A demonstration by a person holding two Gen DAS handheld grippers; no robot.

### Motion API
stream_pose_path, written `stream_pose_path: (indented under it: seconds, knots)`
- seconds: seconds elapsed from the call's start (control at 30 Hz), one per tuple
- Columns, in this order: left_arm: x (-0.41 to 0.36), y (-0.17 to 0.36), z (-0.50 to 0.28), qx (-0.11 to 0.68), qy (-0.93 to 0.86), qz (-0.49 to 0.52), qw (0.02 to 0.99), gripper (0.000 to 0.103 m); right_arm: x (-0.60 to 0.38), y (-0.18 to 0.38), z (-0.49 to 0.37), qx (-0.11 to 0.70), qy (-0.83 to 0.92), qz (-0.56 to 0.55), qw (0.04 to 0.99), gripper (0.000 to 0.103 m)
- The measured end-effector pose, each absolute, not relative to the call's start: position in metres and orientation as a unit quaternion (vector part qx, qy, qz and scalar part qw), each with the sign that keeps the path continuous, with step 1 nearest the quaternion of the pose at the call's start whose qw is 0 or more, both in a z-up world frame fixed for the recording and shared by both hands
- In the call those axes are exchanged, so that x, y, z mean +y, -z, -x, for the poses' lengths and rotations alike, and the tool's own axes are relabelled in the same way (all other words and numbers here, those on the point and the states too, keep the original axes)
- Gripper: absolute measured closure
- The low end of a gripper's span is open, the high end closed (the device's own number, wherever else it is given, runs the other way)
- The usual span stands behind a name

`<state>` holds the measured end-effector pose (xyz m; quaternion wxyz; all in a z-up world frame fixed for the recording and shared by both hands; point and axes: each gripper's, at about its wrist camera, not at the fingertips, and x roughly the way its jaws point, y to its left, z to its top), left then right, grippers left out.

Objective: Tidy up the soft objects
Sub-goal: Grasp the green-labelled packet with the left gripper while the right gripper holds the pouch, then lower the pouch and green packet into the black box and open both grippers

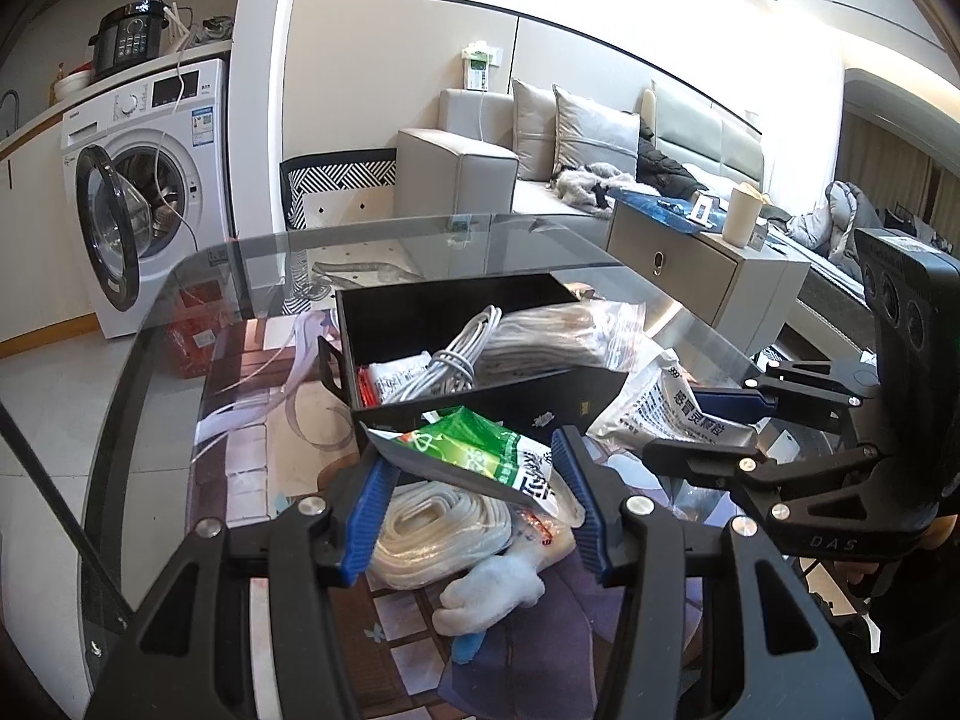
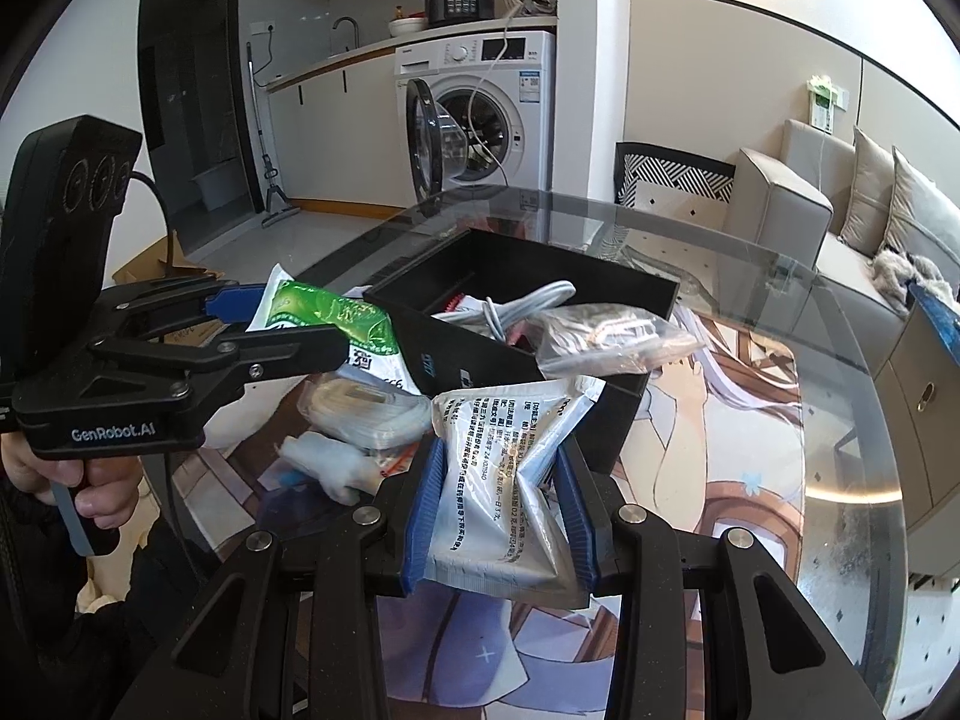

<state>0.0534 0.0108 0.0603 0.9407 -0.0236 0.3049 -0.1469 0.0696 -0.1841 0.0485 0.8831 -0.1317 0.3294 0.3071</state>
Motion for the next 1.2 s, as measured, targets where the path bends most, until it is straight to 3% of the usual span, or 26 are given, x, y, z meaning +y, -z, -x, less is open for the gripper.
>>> stream_pose_path:
  seconds: [1.2]
  knots:
    - [0.027,-0.089,-0.066,0.259,0.121,0.069,0.956,0.051,-0.193,-0.103,-0.082,0.266,-0.301,0.106,0.91,0.065]
